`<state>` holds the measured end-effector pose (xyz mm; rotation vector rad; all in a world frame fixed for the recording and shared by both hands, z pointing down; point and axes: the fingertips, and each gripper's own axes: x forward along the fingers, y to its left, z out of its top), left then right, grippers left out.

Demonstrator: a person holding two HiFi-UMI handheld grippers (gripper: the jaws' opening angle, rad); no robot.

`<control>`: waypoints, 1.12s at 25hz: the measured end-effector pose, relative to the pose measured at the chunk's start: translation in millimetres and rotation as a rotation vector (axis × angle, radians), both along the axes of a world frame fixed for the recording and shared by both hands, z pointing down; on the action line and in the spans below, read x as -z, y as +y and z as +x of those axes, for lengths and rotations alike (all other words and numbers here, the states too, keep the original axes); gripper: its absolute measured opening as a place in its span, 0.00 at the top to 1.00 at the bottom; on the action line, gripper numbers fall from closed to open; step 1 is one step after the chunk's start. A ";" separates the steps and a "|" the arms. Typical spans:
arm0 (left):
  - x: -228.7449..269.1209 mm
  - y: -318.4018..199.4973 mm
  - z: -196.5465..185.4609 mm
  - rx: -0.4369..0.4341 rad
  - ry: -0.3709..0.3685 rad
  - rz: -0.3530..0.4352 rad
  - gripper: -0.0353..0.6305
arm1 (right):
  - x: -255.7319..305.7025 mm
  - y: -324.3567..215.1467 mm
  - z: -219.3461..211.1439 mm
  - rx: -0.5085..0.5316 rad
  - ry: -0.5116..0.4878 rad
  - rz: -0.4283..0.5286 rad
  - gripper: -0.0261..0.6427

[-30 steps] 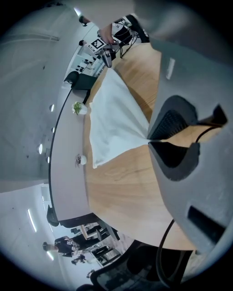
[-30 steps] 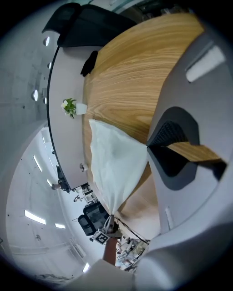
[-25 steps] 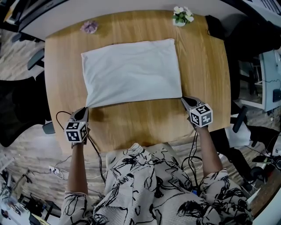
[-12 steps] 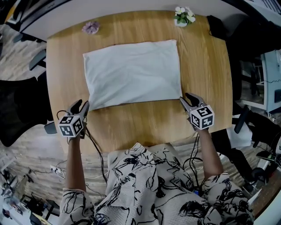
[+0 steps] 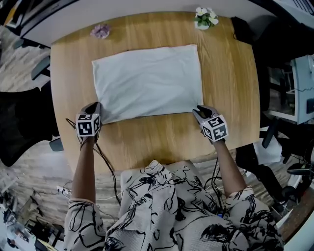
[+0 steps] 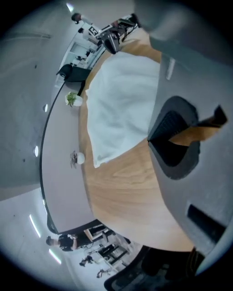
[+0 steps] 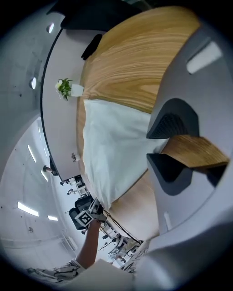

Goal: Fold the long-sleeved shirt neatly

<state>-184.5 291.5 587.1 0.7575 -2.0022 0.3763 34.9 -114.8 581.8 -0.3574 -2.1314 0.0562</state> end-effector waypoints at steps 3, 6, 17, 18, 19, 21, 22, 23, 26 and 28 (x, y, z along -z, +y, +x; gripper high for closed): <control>4.7 9.7 -7.8 0.035 -0.064 -0.021 0.94 | -0.7 -0.7 -0.7 0.005 -0.002 0.007 0.80; 25.1 -5.3 -6.9 0.027 -0.077 0.123 0.92 | -1.0 1.2 -0.4 0.008 0.004 -0.002 0.80; 8.1 -18.1 -14.0 -0.035 -0.009 0.073 0.93 | -1.4 2.6 0.9 0.017 0.011 0.008 0.78; 11.3 -13.9 -18.7 -0.023 -0.022 0.068 0.94 | -1.1 2.7 1.1 0.018 0.012 0.010 0.78; 13.8 -9.5 -23.5 -0.009 -0.031 0.065 0.94 | -0.9 2.8 1.1 0.018 0.013 0.011 0.78; 13.6 -5.0 -29.0 -0.008 -0.030 0.056 0.94 | -0.9 2.7 0.6 0.015 0.011 0.013 0.78; 11.3 -5.1 -29.3 -0.022 -0.029 0.046 0.93 | -1.1 2.5 0.4 0.012 0.010 0.012 0.78; 8.9 -5.1 -29.0 -0.034 -0.032 0.035 0.93 | -1.4 2.7 0.4 0.009 0.010 0.011 0.78; 11.8 0.6 -30.5 0.012 -0.057 0.059 0.81 | 0.1 6.0 1.1 0.016 0.011 -0.006 0.75; 29.5 9.6 -32.7 0.091 -0.095 0.131 0.79 | 8.4 7.2 0.9 0.021 -0.014 -0.026 0.71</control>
